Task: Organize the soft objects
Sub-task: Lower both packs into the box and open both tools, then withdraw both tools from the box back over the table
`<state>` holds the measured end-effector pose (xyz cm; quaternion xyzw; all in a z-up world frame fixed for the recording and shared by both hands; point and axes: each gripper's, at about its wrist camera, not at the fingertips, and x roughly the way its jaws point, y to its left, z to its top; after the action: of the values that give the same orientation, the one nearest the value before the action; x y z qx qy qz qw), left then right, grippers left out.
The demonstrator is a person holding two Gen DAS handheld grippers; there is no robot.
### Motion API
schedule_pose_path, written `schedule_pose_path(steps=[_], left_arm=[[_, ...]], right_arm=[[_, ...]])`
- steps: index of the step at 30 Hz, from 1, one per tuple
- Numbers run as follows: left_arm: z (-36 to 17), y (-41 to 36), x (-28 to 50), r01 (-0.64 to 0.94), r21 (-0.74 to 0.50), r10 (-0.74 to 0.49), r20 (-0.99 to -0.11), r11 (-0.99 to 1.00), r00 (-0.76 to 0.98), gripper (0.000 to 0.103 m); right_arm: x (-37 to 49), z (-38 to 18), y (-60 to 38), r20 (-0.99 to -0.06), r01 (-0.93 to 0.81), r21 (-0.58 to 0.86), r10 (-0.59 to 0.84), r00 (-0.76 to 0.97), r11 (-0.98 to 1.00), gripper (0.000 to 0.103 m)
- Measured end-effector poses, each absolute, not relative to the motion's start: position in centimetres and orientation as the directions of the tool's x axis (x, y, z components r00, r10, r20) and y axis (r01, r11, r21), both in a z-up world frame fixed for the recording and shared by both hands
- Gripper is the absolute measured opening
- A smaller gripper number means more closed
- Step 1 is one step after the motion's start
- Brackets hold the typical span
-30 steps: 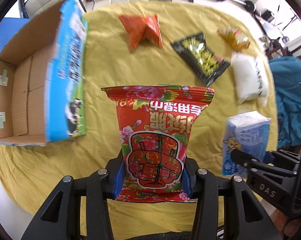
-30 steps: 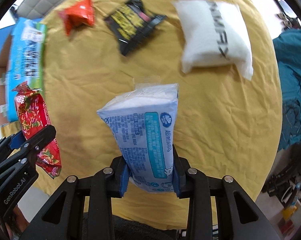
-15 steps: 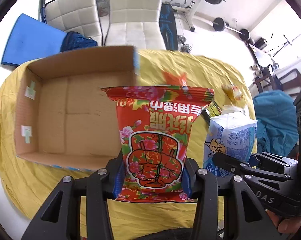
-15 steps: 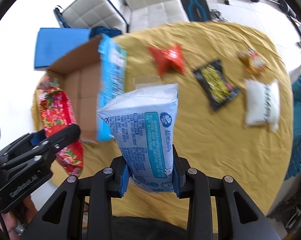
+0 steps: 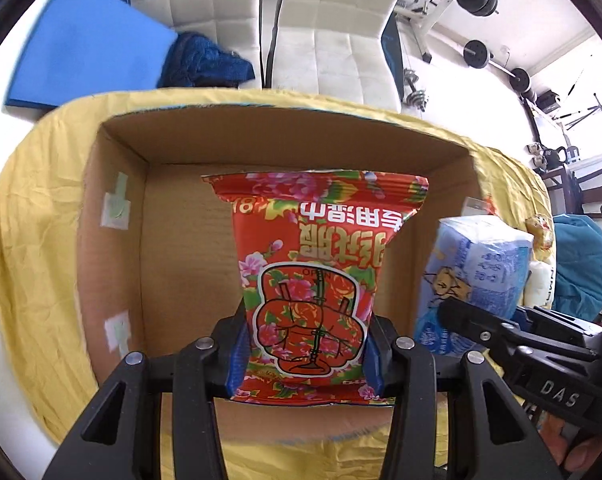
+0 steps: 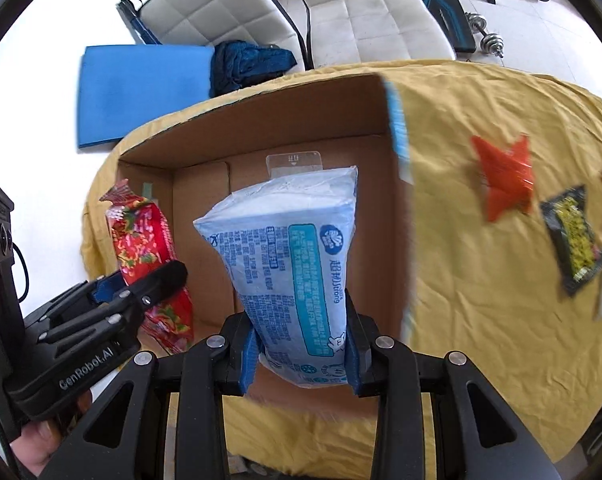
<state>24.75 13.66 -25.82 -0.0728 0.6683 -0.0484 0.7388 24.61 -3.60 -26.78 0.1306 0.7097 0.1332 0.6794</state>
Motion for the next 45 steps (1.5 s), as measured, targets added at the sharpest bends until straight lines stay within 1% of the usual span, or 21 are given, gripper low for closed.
schedule_pose_path(steps=[4,10,12,16,26,32,34,37,41,43,44,45], left_arm=[[-29.4,15.1,27.5,-0.036,-0.231,-0.23,-0.972,0.972,0.041,0.043],[-34.3,16.0,30.0,-0.049,-0.324,-0.327,-0.944,0.945,-0.054,0.043],[-35.6,15.9,30.6,-0.054,-0.337,-0.341,-0.937,0.94,-0.074,0.043],[-36.5,15.3,30.6,-0.06,-0.361,-0.365,-0.927,0.931,-0.088,0.043],[-35.9,15.2,30.4,-0.055,-0.373,-0.376,-0.922,0.926,-0.089,0.044],[-35.1,15.4,30.3,-0.076,-0.357,-0.363,-0.927,0.931,-0.098,0.044],[-34.4,15.7,30.0,-0.085,-0.358,-0.365,-0.926,0.93,-0.091,0.044],[-33.0,16.1,29.4,-0.088,-0.333,-0.34,-0.938,0.939,-0.068,0.044],[-30.9,16.2,28.0,-0.076,-0.273,-0.274,-0.961,0.959,-0.016,0.044],[-29.7,16.2,26.8,-0.067,-0.236,-0.235,-0.972,0.969,0.015,0.044],[-28.9,16.2,26.1,-0.063,-0.22,-0.218,-0.975,0.974,0.032,0.044],[-28.0,16.1,25.3,-0.058,-0.201,-0.198,-0.979,0.978,0.054,0.044]], right_arm=[[26.7,-30.4,-1.3,-0.935,0.009,0.346,0.346,-0.079,0.938,0.036],[28.5,-34.0,0.4,-0.948,-0.01,0.3,0.297,-0.111,0.954,0.037],[28.9,-35.0,0.9,-0.955,-0.024,0.275,0.27,-0.119,0.961,0.037],[29.4,-36.5,1.5,-0.96,-0.027,0.248,0.241,-0.144,0.968,0.039],[30.1,-38.4,1.8,-0.97,-0.005,0.196,0.193,-0.149,0.981,0.044],[29.6,-38.3,2.4,-0.975,-0.018,0.181,0.177,-0.134,0.983,0.052],[29.5,-37.7,2.0,-0.977,-0.024,0.177,0.173,-0.127,0.984,0.056],[29.1,-36.9,2.2,-0.977,-0.032,0.184,0.179,-0.116,0.982,0.061],[27.9,-35.6,2.5,-0.983,-0.052,0.161,0.156,-0.093,0.986,0.064],[26.9,-34.8,2.8,-0.989,-0.064,0.132,0.126,-0.08,0.989,0.07],[26.3,-34.4,3.0,-0.992,-0.071,0.113,0.109,-0.066,0.991,0.077],[25.7,-33.8,3.0,-0.994,-0.077,0.099,0.095,-0.048,0.992,0.08]])
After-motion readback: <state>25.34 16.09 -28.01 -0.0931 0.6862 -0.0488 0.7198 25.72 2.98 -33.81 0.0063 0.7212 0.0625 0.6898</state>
